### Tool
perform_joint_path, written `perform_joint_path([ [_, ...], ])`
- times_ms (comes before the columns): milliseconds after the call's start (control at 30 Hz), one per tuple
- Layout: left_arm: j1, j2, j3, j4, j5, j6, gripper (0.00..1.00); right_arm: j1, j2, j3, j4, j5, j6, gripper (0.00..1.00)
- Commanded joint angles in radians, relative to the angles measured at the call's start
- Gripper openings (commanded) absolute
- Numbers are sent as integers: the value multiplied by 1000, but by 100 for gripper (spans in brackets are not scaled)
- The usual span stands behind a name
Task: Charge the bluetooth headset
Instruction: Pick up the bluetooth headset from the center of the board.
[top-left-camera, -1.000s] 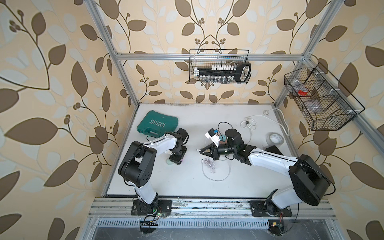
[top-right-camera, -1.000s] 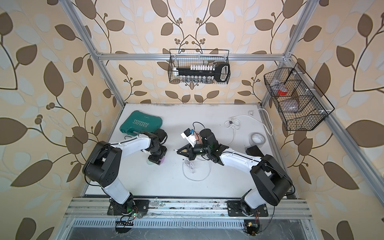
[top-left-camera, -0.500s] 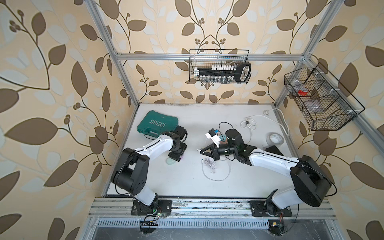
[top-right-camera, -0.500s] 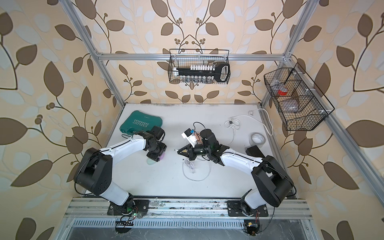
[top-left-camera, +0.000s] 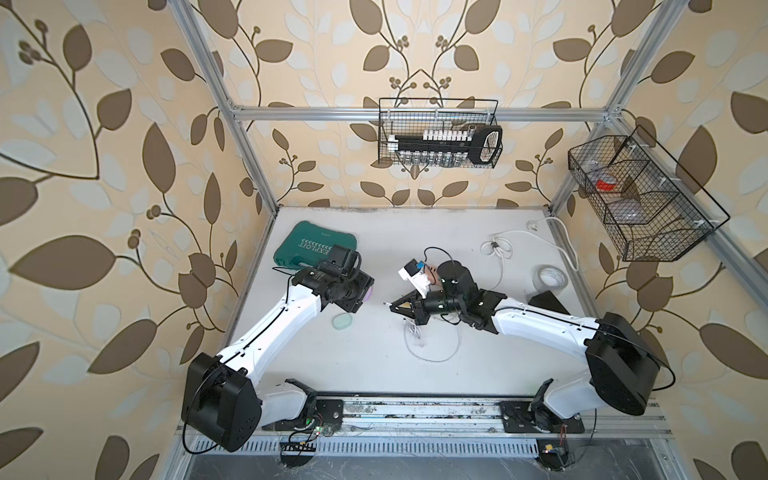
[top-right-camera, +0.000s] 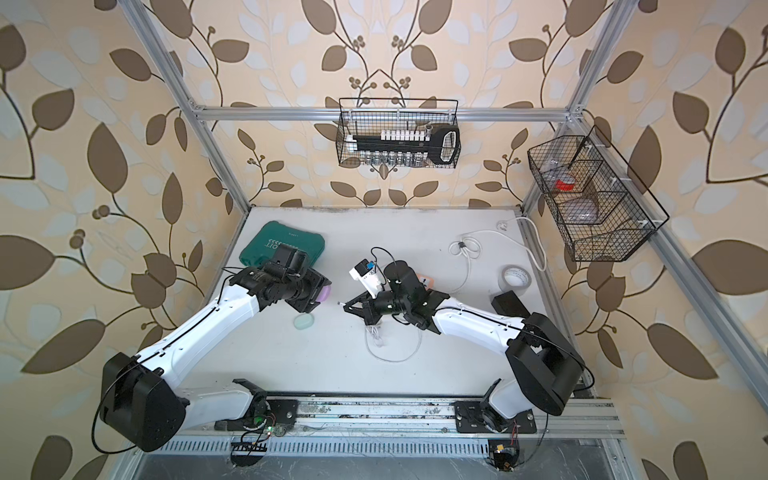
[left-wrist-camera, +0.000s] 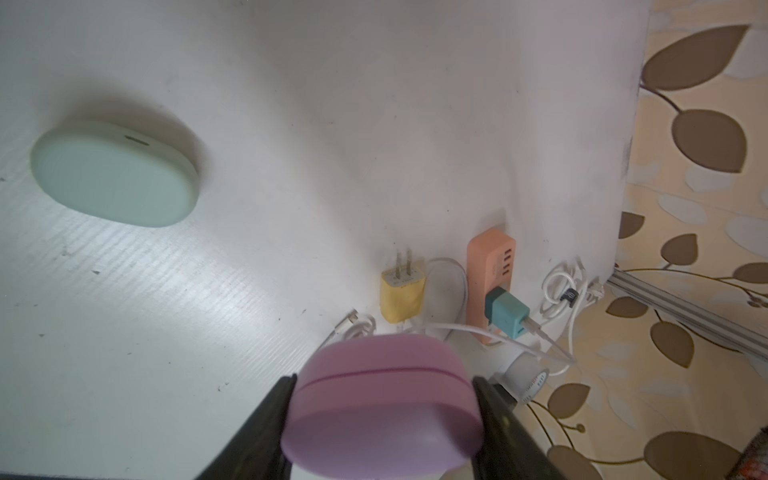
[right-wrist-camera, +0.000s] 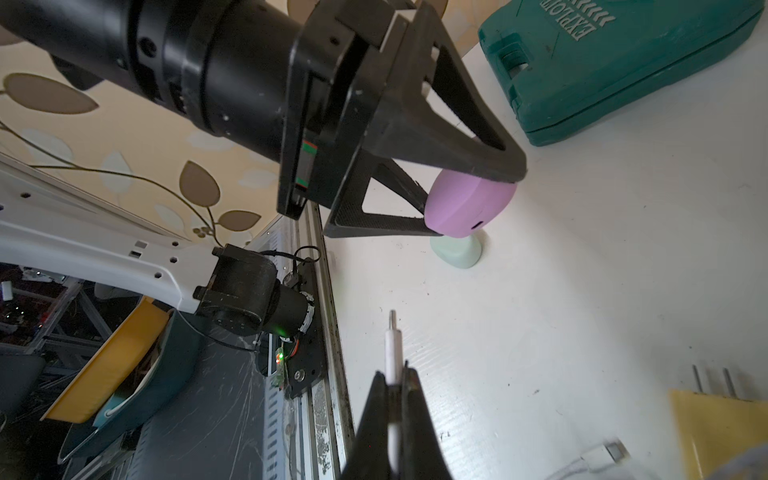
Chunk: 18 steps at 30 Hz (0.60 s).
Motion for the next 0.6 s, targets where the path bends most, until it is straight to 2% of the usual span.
perform_joint_path([
  [0,15,-54,-5,33,66,33,40,13,-10,37,-27,80,22,0],
  [333,24,-112,-22,76,147,12,37,22,-10,48,-11,135,61,0],
  [567,24,-151,-32,72,144,9,37,20,24,64,47,128,107,0],
])
